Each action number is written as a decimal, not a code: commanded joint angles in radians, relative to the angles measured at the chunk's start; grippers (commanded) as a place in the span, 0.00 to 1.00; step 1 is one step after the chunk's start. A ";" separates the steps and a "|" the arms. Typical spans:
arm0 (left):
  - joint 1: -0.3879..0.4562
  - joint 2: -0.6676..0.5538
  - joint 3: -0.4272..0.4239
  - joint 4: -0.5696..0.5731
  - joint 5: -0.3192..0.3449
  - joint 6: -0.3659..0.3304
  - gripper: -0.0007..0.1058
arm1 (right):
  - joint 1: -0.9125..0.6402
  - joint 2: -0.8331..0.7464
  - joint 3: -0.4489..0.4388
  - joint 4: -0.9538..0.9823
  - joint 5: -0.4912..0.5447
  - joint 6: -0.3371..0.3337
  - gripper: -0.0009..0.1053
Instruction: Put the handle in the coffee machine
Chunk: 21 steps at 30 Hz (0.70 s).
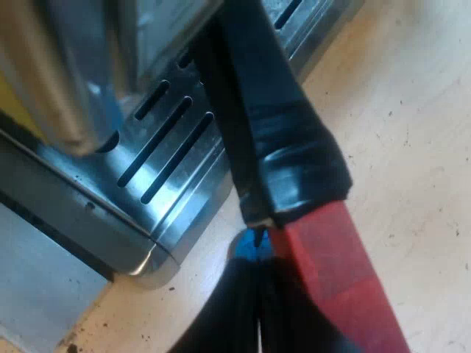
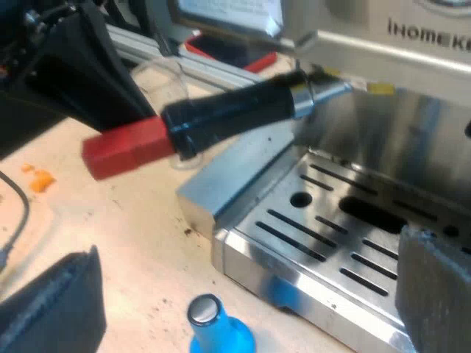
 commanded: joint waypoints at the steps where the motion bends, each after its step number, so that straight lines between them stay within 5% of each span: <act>1: -0.016 -0.016 0.000 0.034 0.073 -0.029 0.01 | 0.001 -0.017 -0.013 -0.002 -0.006 -0.006 0.78; 10: -0.074 -0.015 0.066 0.030 0.072 -0.033 0.01 | 0.001 -0.017 -0.064 0.004 -0.006 -0.012 0.78; 21: -0.245 -0.024 0.072 -0.053 0.072 -0.078 0.01 | 0.001 -0.017 -0.064 0.111 -0.111 -0.019 0.78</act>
